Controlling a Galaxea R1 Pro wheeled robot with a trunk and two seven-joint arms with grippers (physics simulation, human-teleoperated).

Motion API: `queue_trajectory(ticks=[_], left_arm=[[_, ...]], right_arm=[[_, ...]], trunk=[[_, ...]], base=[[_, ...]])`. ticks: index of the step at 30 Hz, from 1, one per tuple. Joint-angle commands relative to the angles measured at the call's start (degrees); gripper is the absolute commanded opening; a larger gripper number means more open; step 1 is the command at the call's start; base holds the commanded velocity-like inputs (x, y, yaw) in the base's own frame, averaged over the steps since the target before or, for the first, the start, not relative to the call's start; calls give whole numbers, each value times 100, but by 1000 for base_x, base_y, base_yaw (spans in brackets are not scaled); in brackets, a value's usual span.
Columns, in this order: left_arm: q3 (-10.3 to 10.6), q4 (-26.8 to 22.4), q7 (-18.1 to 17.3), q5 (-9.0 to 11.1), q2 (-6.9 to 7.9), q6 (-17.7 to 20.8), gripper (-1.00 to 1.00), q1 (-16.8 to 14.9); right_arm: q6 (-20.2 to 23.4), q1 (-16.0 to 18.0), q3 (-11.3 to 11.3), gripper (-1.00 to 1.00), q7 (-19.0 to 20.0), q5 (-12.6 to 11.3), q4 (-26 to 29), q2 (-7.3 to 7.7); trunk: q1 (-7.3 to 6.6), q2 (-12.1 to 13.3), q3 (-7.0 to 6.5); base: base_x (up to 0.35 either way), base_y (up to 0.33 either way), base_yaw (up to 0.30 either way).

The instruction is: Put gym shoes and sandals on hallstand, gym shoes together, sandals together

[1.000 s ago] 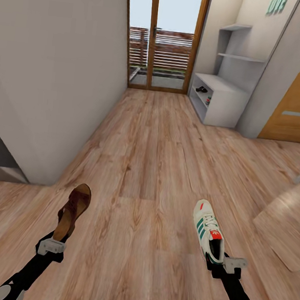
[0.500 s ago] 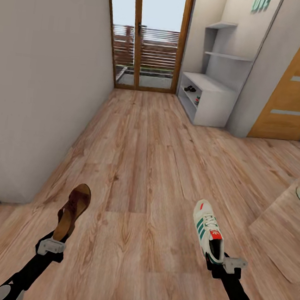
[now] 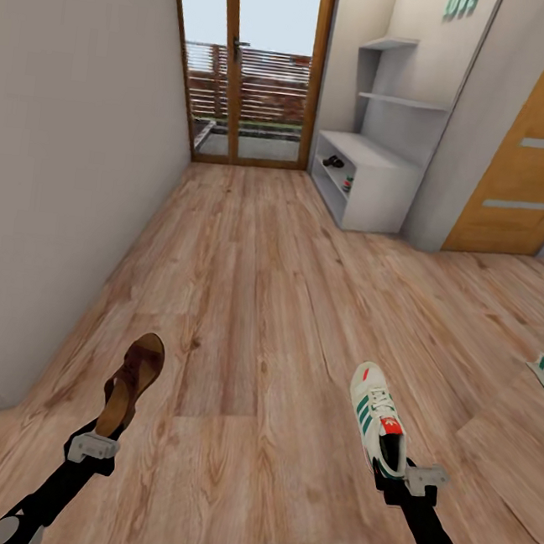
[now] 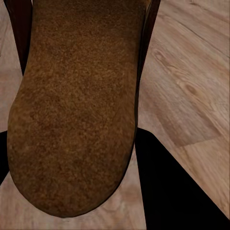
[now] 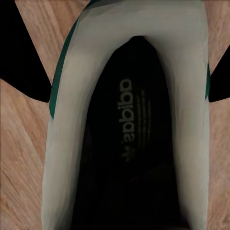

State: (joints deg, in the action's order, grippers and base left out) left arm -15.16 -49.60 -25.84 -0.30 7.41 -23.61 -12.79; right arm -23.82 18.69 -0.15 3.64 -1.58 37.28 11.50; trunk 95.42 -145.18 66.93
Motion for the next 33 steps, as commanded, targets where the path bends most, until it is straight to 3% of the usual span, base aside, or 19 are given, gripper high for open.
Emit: queue_trajectory(ticks=[1,14,33], left_arm=[[-18,3,-35,-15,-3,-22,-100,-4],[-22,3,-35,-14,-3,-28,-100,-4],[-16,3,-35,-19,-3,-29,-100,-4]], right_arm=[[-17,3,-2,-100,23,-19,-2,2],[-17,3,-2,-100,23,-18,-2,2],[-17,3,-2,-100,23,-18,-2,2]], trunk=[[2,-2,4],[2,-2,33],[2,-2,38]], base=[[306,146,-4],[298,163,114],[304,105,14]])
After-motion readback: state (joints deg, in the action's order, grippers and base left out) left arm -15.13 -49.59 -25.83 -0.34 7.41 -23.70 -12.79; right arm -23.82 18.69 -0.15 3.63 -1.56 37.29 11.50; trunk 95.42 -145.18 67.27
